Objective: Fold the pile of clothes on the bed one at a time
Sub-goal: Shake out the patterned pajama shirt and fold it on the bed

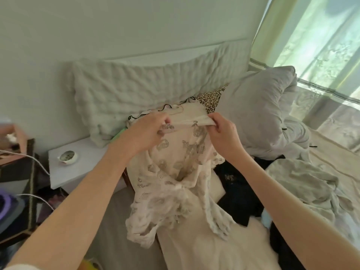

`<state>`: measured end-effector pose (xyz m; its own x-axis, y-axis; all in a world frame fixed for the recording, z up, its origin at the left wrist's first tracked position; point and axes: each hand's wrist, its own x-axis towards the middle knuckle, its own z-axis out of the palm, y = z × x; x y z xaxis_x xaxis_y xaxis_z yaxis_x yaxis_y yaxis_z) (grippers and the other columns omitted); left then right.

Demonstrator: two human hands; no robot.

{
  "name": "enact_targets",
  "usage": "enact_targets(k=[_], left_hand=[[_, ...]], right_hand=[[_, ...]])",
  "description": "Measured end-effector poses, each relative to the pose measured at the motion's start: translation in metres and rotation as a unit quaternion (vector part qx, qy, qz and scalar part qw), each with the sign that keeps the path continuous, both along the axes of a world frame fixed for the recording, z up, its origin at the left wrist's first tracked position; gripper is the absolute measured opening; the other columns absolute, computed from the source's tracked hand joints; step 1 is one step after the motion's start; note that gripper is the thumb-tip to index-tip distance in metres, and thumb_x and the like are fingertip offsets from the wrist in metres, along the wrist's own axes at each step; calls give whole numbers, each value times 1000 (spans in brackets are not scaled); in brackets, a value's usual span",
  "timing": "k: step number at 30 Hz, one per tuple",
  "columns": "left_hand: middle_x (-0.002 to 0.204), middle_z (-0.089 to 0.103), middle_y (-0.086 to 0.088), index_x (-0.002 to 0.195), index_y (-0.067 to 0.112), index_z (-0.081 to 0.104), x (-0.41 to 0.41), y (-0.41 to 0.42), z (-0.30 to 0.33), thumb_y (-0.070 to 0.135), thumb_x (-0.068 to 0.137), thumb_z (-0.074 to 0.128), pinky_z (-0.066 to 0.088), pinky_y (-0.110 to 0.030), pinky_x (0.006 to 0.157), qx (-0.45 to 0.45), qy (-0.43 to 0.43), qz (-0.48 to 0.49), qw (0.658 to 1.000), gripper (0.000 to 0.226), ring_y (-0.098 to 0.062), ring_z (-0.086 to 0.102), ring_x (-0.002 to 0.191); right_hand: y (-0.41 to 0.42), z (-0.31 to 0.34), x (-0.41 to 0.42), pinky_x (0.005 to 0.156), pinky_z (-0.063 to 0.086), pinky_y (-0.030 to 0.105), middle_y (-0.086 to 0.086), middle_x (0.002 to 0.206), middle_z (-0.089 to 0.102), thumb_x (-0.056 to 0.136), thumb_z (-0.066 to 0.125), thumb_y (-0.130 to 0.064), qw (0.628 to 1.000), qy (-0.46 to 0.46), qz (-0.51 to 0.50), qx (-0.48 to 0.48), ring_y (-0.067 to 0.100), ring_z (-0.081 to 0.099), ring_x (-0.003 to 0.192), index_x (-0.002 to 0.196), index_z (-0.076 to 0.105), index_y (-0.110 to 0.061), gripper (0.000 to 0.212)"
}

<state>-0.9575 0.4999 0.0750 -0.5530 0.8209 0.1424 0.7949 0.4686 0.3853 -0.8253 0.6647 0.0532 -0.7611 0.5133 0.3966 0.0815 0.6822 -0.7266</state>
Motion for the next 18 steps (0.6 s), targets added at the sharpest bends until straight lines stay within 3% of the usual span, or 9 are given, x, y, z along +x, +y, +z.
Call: enact_targets(k=[3, 6, 8, 10, 12, 14, 18], left_hand=[[108, 48, -3, 107, 14, 55, -12, -13, -12, 3, 87, 52, 45, -38, 80, 4, 33, 78, 996, 23, -22, 52, 92], [103, 51, -3, 101, 15, 57, -17, -16, -13, 7, 85, 54, 40, -34, 63, 62, 94, 124, 986, 19, -20, 50, 77], [91, 49, 4, 94, 18, 58, -18, -12, -10, 12, 84, 55, 33, -30, 61, 98, 126, 148, 976, 12, -18, 46, 72], [81, 50, 8, 88, 19, 58, -20, -7, -7, 10, 82, 55, 34, -28, 61, 154, 67, 162, 972, 11, -15, 47, 72], [75, 55, 10, 86, 17, 59, -20, -3, -6, 6, 82, 53, 36, -18, 57, 208, -42, 174, 962, 14, -13, 49, 70], [77, 58, 5, 88, 14, 61, -19, -2, -6, 3, 81, 52, 34, -13, 54, 196, -61, 176, 963, 15, -14, 50, 70], [97, 53, -3, 95, 14, 58, -18, 4, 5, 5, 78, 59, 37, -31, 63, 120, 94, 196, 969, 19, -19, 48, 79]], right_hand=[[9, 11, 0, 55, 34, 10, -12, 72, 53, 93, 45, -4, 999, 8, -11, -35, 0, 45, 62, 95, 61, -10, 17], [16, 20, 1, 51, 33, 12, -10, 70, 51, 95, 47, -11, 999, 10, 2, -43, 1, 43, 58, 90, 54, -16, 10], [17, 26, 1, 52, 35, 10, -11, 74, 52, 95, 54, -20, 999, -12, 25, -17, -2, 45, 59, 91, 49, -19, 6], [21, 31, 0, 55, 37, 10, -12, 78, 54, 92, 59, -21, 998, -44, 34, 22, 1, 47, 66, 91, 47, -20, 13], [29, 39, 1, 57, 36, 9, -11, 81, 52, 90, 60, -12, 996, -58, 27, 64, 5, 48, 71, 91, 46, -19, 15], [37, 46, 4, 58, 36, 9, -10, 82, 52, 87, 56, -1, 993, -60, 12, 97, 5, 47, 72, 90, 46, -18, 20], [54, 65, 8, 59, 36, 21, 2, 89, 55, 81, 50, 8, 984, -53, -30, 167, 18, 49, 75, 91, 50, -10, 21]])
